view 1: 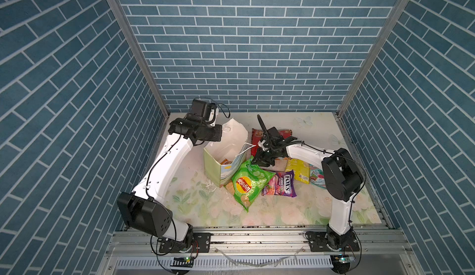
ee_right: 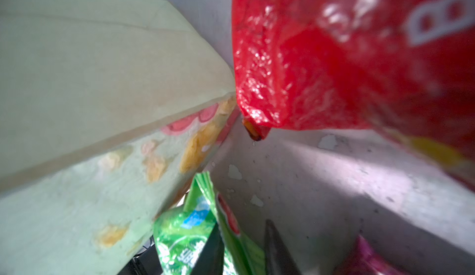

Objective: Take the snacks out of the paper bag
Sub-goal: Place the snack at the center of the table.

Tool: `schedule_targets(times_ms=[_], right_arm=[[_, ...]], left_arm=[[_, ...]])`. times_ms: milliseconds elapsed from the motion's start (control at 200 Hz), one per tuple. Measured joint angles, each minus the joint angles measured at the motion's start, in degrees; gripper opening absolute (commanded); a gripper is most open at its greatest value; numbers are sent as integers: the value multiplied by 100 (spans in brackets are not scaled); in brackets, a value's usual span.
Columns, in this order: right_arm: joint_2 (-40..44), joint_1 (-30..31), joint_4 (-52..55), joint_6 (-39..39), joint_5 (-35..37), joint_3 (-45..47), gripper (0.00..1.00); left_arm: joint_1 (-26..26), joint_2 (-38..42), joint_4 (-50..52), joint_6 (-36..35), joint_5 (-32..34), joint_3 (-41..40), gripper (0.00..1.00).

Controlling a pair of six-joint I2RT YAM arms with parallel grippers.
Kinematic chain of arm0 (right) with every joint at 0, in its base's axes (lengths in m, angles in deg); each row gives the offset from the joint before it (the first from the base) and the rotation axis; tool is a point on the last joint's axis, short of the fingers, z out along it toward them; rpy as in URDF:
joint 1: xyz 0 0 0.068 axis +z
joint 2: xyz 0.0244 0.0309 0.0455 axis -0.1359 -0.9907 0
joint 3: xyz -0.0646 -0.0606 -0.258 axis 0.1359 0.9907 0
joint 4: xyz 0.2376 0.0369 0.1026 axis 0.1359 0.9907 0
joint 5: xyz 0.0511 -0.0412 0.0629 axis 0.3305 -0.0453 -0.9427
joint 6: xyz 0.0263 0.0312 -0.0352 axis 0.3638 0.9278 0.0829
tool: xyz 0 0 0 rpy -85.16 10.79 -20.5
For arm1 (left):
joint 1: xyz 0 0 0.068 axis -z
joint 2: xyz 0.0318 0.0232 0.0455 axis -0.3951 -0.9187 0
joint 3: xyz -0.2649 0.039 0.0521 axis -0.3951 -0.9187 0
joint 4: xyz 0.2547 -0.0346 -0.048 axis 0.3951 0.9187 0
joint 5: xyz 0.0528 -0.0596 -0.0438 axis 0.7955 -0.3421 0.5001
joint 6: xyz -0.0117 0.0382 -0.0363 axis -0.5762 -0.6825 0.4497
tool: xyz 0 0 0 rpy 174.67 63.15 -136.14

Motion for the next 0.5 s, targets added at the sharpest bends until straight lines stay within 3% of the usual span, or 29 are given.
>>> schedule_targets(times_ms=[500], right_arm=[[1814, -590, 1250, -686, 1379, -544, 30]], left_arm=[[302, 184, 83, -188, 236, -63, 15]])
